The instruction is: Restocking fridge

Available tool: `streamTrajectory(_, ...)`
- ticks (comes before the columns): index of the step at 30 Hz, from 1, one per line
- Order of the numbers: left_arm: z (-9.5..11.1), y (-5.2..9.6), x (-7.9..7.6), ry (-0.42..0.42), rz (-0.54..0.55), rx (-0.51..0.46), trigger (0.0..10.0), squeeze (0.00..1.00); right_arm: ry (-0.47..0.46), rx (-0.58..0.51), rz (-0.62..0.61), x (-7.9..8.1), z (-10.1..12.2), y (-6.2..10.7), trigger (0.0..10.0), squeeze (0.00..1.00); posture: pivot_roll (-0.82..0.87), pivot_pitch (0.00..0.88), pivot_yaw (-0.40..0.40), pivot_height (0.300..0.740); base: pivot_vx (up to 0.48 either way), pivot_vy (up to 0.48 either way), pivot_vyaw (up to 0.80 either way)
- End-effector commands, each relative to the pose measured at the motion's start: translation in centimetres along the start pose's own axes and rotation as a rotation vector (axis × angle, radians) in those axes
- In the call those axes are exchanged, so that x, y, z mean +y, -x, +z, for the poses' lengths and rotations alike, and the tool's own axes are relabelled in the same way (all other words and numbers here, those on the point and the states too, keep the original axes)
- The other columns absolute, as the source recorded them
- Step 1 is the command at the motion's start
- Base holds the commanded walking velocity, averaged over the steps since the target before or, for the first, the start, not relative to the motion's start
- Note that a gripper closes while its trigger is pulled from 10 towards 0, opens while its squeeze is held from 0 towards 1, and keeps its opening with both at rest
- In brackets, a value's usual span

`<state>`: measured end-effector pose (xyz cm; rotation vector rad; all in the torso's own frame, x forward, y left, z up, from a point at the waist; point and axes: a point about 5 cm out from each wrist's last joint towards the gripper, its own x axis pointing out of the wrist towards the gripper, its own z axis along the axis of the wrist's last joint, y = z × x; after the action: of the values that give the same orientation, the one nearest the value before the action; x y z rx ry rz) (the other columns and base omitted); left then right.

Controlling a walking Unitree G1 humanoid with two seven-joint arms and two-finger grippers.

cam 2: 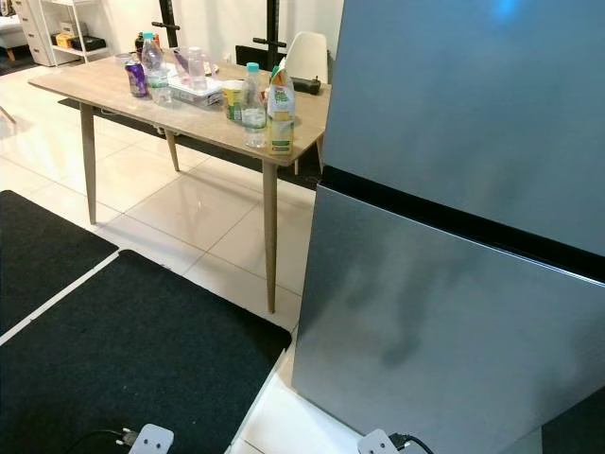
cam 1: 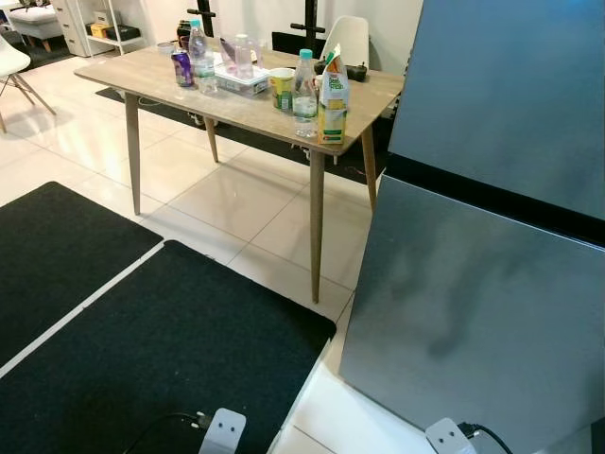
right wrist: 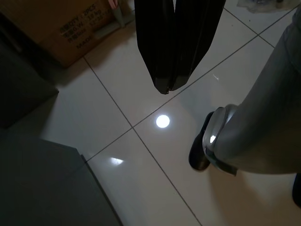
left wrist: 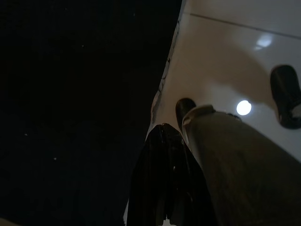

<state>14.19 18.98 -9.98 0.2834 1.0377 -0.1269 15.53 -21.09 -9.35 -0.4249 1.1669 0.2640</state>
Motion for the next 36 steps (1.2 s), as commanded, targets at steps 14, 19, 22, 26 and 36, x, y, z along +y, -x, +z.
streamTrajectory(14,-0.3,0.0,-0.5,0.014,-0.014,0.031,10.0,0.00,0.001,0.028,0.007,-0.8,-0.3,0.1,10.0,0.00,-0.04,0.000,-0.043,0.740,0.000,0.000,0.46)
streamTrajectory(19,0.0,-0.1,-0.6,0.052,-0.009,0.020,10.0,0.00,-0.007,0.028,0.001,-0.9,-0.2,0.2,10.0,0.00,-0.04,0.000,-0.044,0.740,0.000,0.000,0.80)
streamTrajectory(22,-0.6,0.0,-0.9,0.043,-0.022,0.036,10.0,0.00,-0.013,0.034,0.001,-0.9,-0.5,0.2,10.0,0.00,-0.05,0.000,-0.039,0.740,0.000,0.000,0.80)
streamTrajectory(26,-1.3,0.2,-1.0,0.058,-0.027,0.059,10.0,0.00,-0.009,0.051,0.006,-0.8,-1.1,0.2,10.0,0.00,-0.06,0.000,-0.040,0.740,0.000,0.000,0.80)
streamTrajectory(36,-1.0,0.1,-0.9,0.076,-0.034,0.052,10.0,0.00,-0.007,0.061,0.007,-0.8,-1.5,0.3,10.0,0.00,-0.07,0.000,-0.031,0.740,0.000,0.000,0.80)
